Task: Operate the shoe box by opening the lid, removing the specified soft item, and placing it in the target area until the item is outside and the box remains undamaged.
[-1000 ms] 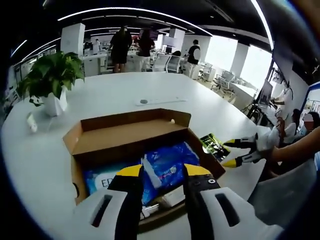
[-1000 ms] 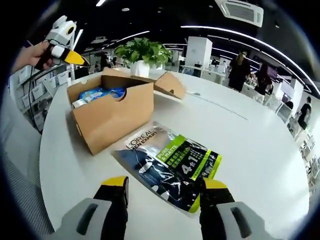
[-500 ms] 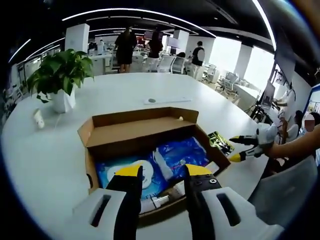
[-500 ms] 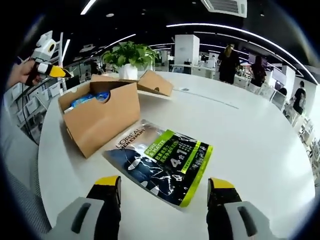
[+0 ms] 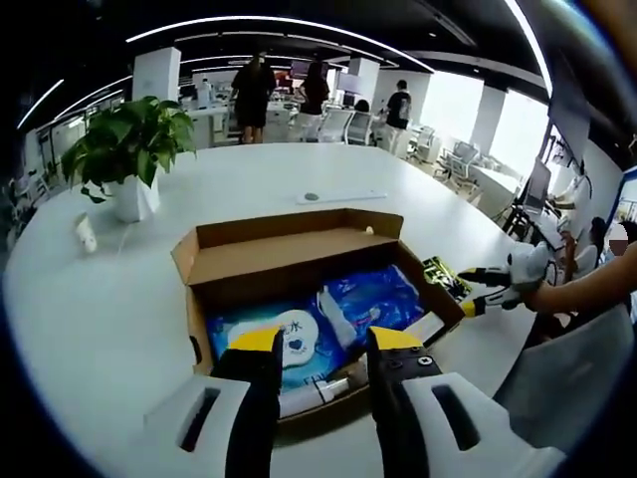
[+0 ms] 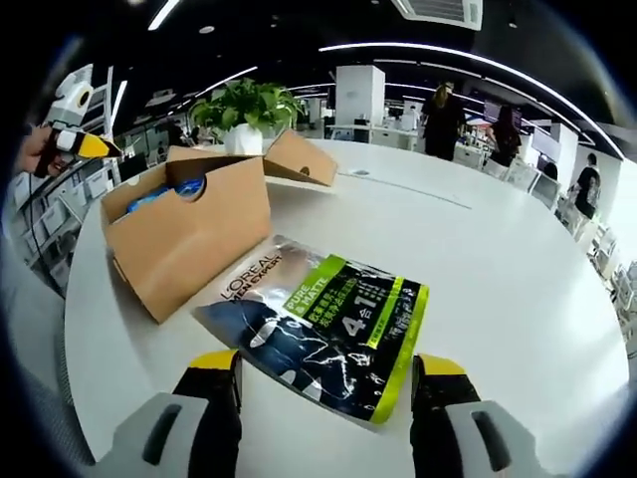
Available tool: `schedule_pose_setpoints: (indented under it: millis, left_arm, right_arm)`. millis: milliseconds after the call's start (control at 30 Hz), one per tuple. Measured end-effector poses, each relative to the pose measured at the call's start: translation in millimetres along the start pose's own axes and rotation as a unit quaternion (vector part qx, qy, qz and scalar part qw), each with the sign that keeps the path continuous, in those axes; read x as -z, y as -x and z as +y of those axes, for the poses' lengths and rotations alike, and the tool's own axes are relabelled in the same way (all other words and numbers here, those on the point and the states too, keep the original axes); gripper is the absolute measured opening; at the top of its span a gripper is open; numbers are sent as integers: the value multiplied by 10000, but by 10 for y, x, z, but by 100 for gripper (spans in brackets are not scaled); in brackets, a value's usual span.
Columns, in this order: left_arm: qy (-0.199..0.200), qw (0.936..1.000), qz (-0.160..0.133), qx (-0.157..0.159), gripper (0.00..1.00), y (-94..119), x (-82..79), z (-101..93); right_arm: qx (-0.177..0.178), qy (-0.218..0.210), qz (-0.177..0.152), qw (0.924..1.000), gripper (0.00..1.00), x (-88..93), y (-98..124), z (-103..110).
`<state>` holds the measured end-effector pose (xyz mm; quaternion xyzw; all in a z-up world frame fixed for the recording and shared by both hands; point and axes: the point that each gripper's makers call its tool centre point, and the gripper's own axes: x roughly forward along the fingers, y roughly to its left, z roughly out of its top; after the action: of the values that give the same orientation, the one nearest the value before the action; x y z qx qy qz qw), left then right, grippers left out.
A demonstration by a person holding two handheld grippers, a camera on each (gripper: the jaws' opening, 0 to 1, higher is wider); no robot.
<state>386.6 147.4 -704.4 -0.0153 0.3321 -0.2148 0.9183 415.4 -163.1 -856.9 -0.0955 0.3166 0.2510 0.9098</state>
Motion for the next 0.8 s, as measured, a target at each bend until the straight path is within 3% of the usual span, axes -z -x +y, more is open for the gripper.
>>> schedule_pose_setpoints:
  millis: [800]
  left_arm:
    - [26, 9997, 92, -204, 33, 131, 145, 188]
  right_arm:
    - [7, -119, 38, 9999, 66, -134, -190, -155]
